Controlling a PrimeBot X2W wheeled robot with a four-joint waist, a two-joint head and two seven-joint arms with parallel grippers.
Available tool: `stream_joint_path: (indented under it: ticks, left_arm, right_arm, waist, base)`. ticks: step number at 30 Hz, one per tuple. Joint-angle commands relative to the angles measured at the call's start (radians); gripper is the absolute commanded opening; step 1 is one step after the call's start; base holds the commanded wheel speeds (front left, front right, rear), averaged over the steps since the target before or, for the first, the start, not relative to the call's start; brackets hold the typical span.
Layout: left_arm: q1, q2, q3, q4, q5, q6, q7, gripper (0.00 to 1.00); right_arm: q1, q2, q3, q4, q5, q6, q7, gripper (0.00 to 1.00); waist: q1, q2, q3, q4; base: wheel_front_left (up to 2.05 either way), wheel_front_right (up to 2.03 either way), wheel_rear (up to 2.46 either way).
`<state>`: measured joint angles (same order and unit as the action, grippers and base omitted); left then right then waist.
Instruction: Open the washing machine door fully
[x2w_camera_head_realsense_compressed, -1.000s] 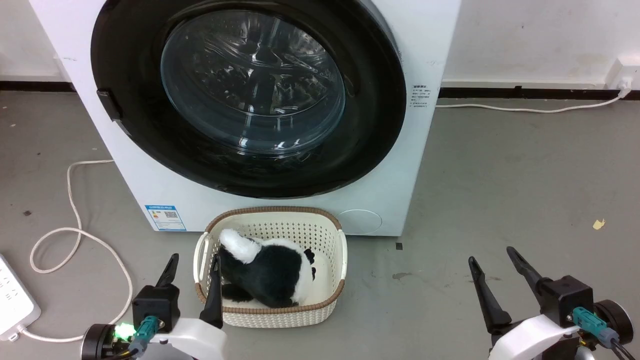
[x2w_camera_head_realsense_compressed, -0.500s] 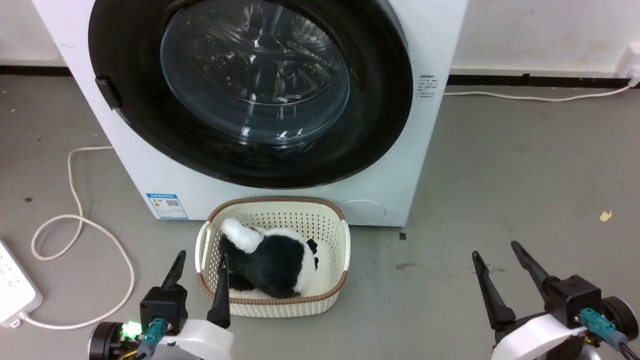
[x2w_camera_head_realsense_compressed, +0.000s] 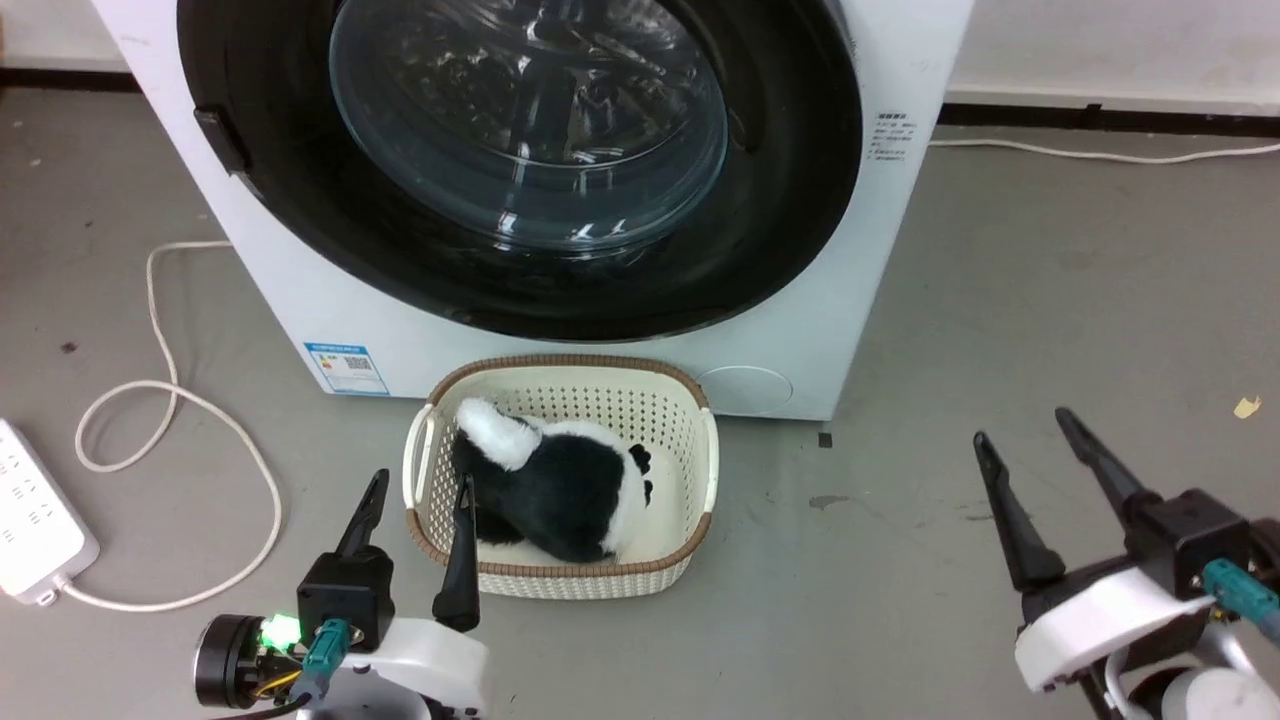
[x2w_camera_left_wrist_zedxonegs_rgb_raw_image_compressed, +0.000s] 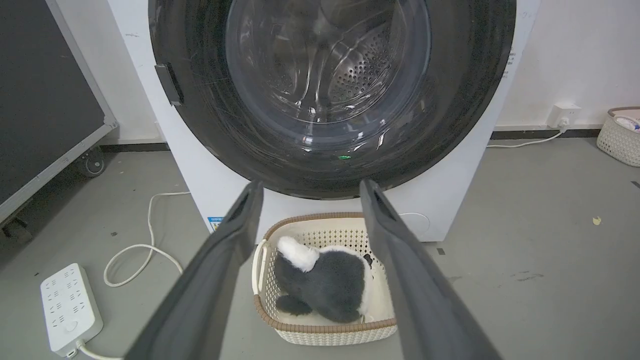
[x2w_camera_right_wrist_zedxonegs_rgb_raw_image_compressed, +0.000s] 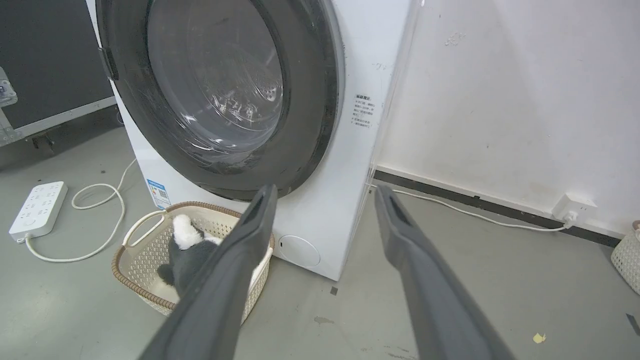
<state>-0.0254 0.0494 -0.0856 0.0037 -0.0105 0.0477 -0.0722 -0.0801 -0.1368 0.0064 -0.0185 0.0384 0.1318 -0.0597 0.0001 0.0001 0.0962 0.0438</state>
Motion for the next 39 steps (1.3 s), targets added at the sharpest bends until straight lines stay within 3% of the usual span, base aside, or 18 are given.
stream_joint_path:
  ticks: [1, 5, 6, 7, 8, 14, 26, 33, 35, 39]
  left_arm:
    - [-0.020, 0.002, -0.007, -0.003, 0.004, 0.008, -0.011, 1.00]
    - [-0.029, 0.002, -0.018, -0.002, 0.003, 0.014, -0.020, 1.00]
    - [-0.031, 0.002, -0.021, -0.001, 0.003, 0.016, -0.022, 1.00]
    - [-0.033, 0.002, -0.024, -0.001, 0.003, 0.018, -0.024, 1.00]
    - [-0.034, 0.002, -0.026, -0.001, 0.003, 0.020, -0.026, 1.00]
    - [-0.043, 0.003, -0.041, -0.004, 0.002, 0.031, -0.038, 1.00]
    - [-0.073, 0.003, -0.075, -0.015, -0.004, 0.058, -0.064, 1.00]
    - [-0.092, 0.002, -0.093, -0.016, -0.007, 0.070, -0.076, 1.00]
    - [-0.106, 0.002, -0.108, -0.017, -0.010, 0.081, -0.086, 1.00]
    - [-0.113, 0.002, -0.117, -0.020, -0.011, 0.089, -0.093, 1.00]
  right_arm:
    - [-0.029, -0.015, 0.003, -0.010, 0.014, 0.000, -0.007, 1.00]
    - [-0.065, -0.034, 0.007, -0.011, 0.034, 0.000, -0.006, 1.00]
    - [-0.074, -0.039, 0.008, -0.011, 0.039, 0.000, -0.006, 0.55]
    - [-0.083, -0.043, 0.009, -0.011, 0.044, 0.000, -0.005, 0.24]
    - [-0.091, -0.047, 0.010, -0.012, 0.049, 0.000, -0.005, 0.00]
    - [-0.147, -0.068, 0.010, -0.011, 0.089, 0.000, 0.005, 0.00]
    - [-0.295, -0.083, -0.050, 0.031, 0.296, -0.001, 0.089, 0.00]
    - [-0.393, -0.065, -0.101, 0.077, 0.438, -0.001, 0.160, 0.00]
    - [-0.472, -0.071, -0.134, 0.123, 0.524, -0.001, 0.223, 0.00]
    - [-0.521, -0.068, -0.158, 0.160, 0.574, -0.001, 0.263, 0.00]
  waist:
    - [-0.0001, -0.0001, 0.006, 0.004]
    - [-0.0001, -0.0001, 0.016, 0.014]
    - [-0.0001, -0.0001, 0.018, 0.017]
    - [-0.0001, -0.0001, 0.019, 0.019]
    - [-0.0001, -0.0001, 0.021, 0.021]
    - [-0.0001, -0.0001, 0.034, 0.035]
    - [-0.0001, -0.0001, 0.091, 0.076]
    - [-0.0001, -0.0001, 0.122, 0.101]
    - [-0.0001, -0.0001, 0.146, 0.123]
    - [-0.0001, -0.0001, 0.161, 0.133]
  base:
    - [0.00, 0.00, 0.00]
    - [0.00, 0.00, 0.00]
    - [0.00, 0.00, 0.00]
    - [0.00, 0.00, 0.00]
    - [0.00, 0.00, 0.00]
    - [0.00, 0.00, 0.00]
    - [0.00, 0.00, 0.00]
    - [0.00, 0.00, 0.00]
    - [0.00, 0.00, 0.00]
    - [0.00, 0.00, 0.00]
